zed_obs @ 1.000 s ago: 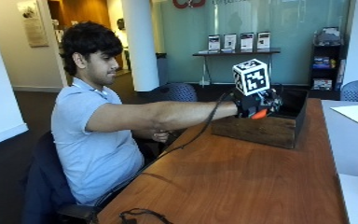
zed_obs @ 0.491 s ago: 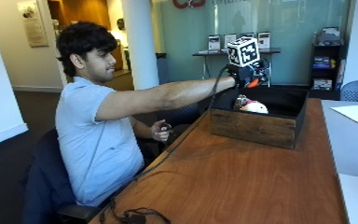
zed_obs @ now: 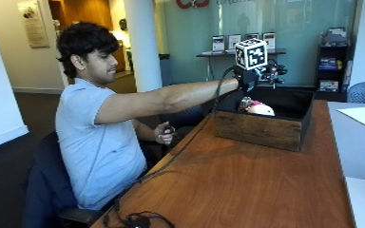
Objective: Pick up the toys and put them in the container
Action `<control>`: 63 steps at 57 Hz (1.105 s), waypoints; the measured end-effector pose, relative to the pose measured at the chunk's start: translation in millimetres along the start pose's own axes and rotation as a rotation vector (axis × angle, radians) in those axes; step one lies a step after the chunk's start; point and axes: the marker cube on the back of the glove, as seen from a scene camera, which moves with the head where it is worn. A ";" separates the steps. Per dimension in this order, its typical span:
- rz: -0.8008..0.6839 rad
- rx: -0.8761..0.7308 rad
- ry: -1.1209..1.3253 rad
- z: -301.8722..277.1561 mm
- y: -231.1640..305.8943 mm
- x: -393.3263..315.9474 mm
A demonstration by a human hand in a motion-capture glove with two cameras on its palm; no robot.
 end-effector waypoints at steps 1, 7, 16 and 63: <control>0.002 -0.001 -0.006 0.0 1.4 2.7; 0.019 0.001 -0.037 0.7 17.7 29.5; 0.087 -0.019 0.035 -1.3 49.9 91.7; 0.254 -0.046 0.228 -32.6 188.0 246.9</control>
